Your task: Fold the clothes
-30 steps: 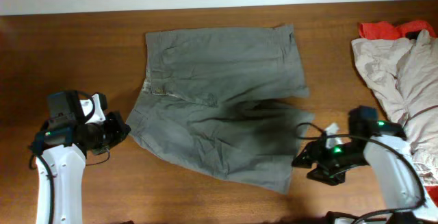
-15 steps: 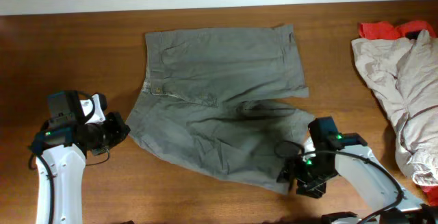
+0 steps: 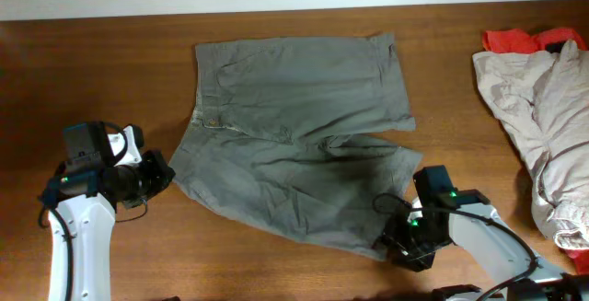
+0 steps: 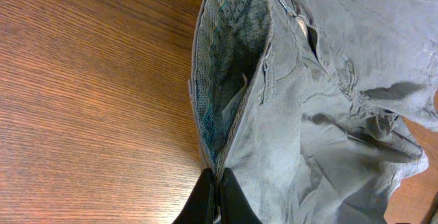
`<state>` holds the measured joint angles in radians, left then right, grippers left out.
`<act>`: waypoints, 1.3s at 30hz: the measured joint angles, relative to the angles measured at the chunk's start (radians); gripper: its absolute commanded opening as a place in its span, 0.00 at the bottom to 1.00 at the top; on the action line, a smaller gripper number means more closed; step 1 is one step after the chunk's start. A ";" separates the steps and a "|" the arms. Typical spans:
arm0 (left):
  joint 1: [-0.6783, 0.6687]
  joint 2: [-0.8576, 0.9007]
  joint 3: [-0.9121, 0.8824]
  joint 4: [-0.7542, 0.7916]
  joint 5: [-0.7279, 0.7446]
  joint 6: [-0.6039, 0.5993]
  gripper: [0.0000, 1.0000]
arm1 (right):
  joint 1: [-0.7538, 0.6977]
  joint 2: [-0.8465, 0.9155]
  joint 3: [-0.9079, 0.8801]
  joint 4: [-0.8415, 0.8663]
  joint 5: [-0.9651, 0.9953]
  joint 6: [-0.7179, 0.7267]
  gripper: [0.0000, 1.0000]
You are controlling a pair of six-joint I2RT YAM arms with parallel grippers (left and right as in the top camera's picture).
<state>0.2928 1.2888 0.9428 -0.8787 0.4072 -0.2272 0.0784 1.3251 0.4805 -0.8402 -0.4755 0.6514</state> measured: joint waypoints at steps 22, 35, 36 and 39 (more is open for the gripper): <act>0.000 0.000 0.000 0.002 -0.003 0.000 0.01 | 0.001 -0.003 0.087 -0.046 -0.049 -0.047 0.04; 0.000 -0.014 0.000 0.003 -0.008 0.013 0.01 | 0.002 -0.116 0.492 -0.394 0.176 -0.163 0.04; 0.000 -0.018 0.000 0.003 -0.008 0.015 0.01 | 0.002 -0.124 0.503 -0.394 0.184 -0.165 0.04; 0.000 -0.023 0.000 0.003 -0.008 0.022 0.01 | 0.003 -0.132 0.507 -0.414 0.196 -0.167 0.04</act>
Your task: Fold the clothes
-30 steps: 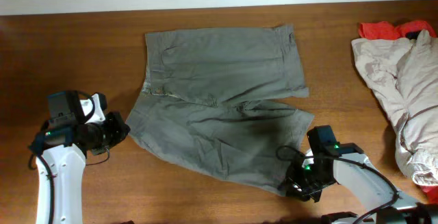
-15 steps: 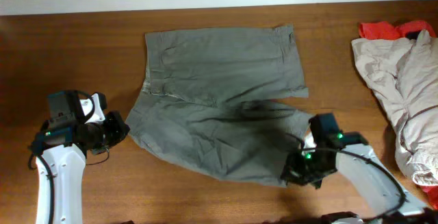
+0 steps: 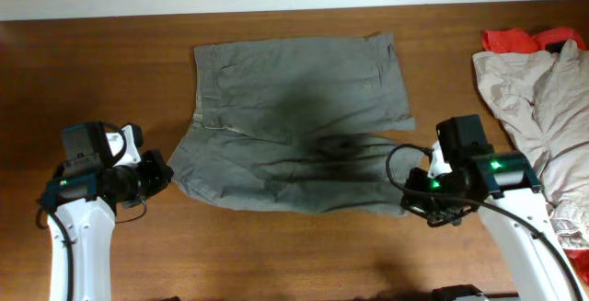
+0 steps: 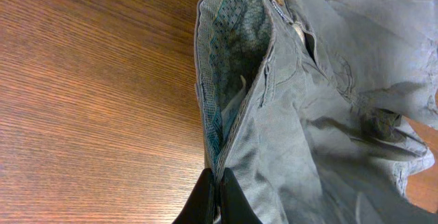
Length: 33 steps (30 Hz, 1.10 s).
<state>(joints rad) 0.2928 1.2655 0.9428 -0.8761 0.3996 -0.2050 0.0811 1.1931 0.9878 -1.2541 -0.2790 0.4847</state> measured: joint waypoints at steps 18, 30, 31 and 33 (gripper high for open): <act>0.000 0.000 0.000 0.003 -0.011 0.003 0.00 | 0.071 0.001 -0.312 0.164 -0.125 0.012 0.70; 0.000 0.000 0.000 0.012 -0.014 0.003 0.01 | 0.080 0.001 -0.552 0.392 -0.232 0.084 0.70; 0.000 0.000 0.000 0.012 -0.014 0.003 0.01 | 0.080 0.001 -0.567 0.416 -0.241 0.098 0.70; 0.000 0.000 0.000 0.012 -0.014 0.003 0.01 | 0.080 -0.002 -0.583 0.441 -0.268 0.137 0.70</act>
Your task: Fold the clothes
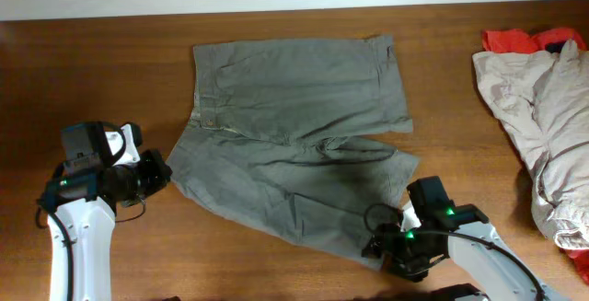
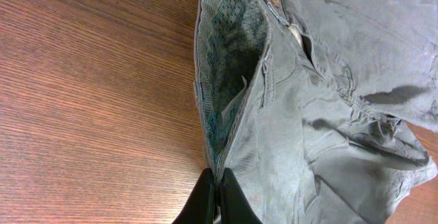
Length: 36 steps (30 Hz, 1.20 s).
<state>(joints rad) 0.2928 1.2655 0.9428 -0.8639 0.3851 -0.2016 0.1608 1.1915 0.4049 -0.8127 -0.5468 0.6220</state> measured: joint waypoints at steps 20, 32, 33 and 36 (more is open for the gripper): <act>0.000 0.000 0.000 0.004 0.000 0.000 0.00 | 0.002 -0.009 -0.065 0.073 -0.061 0.129 0.04; 0.000 -0.001 0.045 -0.048 0.000 0.019 0.01 | 0.005 -0.106 0.243 -0.196 0.031 -0.085 0.04; 0.000 -0.003 0.065 -0.069 0.000 0.025 0.01 | 0.005 -0.122 0.288 -0.236 0.057 -0.096 0.04; 0.000 -0.019 0.101 -0.108 0.000 0.031 0.00 | 0.005 -0.158 0.388 -0.330 0.124 -0.115 0.04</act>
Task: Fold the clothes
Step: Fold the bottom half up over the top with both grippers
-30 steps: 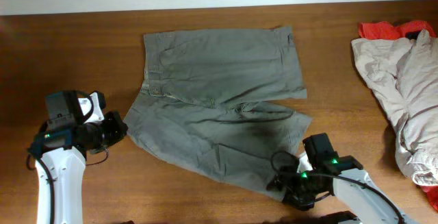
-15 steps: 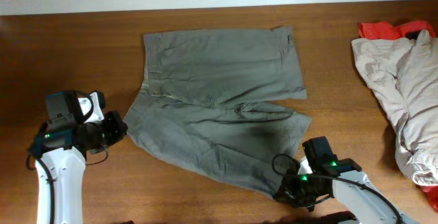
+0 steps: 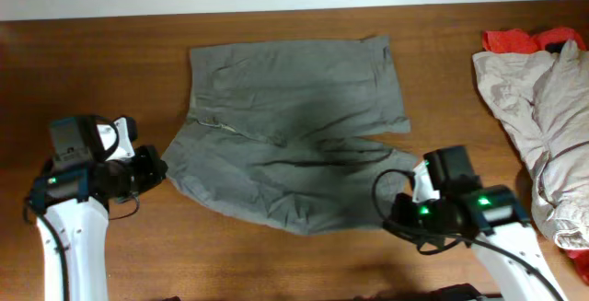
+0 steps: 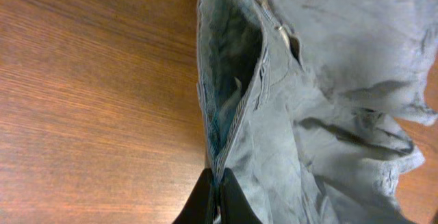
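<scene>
Grey-green shorts (image 3: 294, 126) lie spread at the middle of the table, the waist to the left and the legs to the right. My left gripper (image 3: 162, 172) is shut on the near corner of the waistband; in the left wrist view its fingertips (image 4: 217, 177) pinch the band's edge, with the patterned lining (image 4: 222, 59) gaping open above them. My right gripper (image 3: 396, 214) sits at the hem of the near leg, shut on the cloth there. The near leg is rumpled and bunched toward the right.
A heap of beige clothes (image 3: 543, 108) lies at the right edge, with a red garment (image 3: 515, 39) behind it. Bare brown tabletop (image 3: 92, 62) surrounds the shorts. A white wall runs along the far edge.
My right gripper has moved from the table's front edge back and slightly right, with the near leg's hem. The leg now lies shorter and more bunched. My left gripper has shifted a little left.
My left gripper stayed shut on the waistband corner throughout. My right gripper held the near leg's hem near the front edge, then farther back level with the leg, then near the front edge again, and now back once more.
</scene>
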`<state>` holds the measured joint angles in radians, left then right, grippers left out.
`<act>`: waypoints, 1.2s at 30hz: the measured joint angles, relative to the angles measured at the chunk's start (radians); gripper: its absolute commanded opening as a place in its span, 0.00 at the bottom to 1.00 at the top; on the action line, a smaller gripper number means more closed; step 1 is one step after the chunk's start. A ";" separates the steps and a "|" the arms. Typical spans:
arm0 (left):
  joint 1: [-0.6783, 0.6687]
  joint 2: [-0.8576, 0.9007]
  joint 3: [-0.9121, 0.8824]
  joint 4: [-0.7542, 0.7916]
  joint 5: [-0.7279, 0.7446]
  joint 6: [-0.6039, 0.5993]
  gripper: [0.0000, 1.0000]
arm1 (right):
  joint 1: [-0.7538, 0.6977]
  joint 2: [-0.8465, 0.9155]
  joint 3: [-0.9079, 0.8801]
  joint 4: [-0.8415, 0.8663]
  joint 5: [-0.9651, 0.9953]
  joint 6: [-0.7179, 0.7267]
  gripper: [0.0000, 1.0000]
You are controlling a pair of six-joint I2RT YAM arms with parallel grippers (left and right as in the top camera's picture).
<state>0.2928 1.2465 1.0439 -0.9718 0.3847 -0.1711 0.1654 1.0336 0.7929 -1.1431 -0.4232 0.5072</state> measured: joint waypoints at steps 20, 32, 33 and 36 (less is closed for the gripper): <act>0.000 -0.191 0.160 -0.213 0.000 0.014 0.00 | 0.000 -0.146 0.497 -0.268 0.109 -0.018 0.04; 0.000 -0.122 0.162 -0.063 0.000 0.017 0.00 | 0.000 0.226 0.570 -0.086 0.110 -0.048 0.04; 0.000 -0.096 0.163 -0.045 0.000 0.019 0.01 | 0.000 0.261 0.570 -0.060 0.110 -0.059 0.04; 0.000 -0.010 0.163 0.008 0.000 0.026 0.01 | 0.000 0.329 0.570 0.002 0.113 -0.089 0.04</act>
<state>0.2928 1.2362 1.2072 -0.9634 0.3843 -0.1448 0.1654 1.3624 1.3632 -1.1416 -0.3103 0.4183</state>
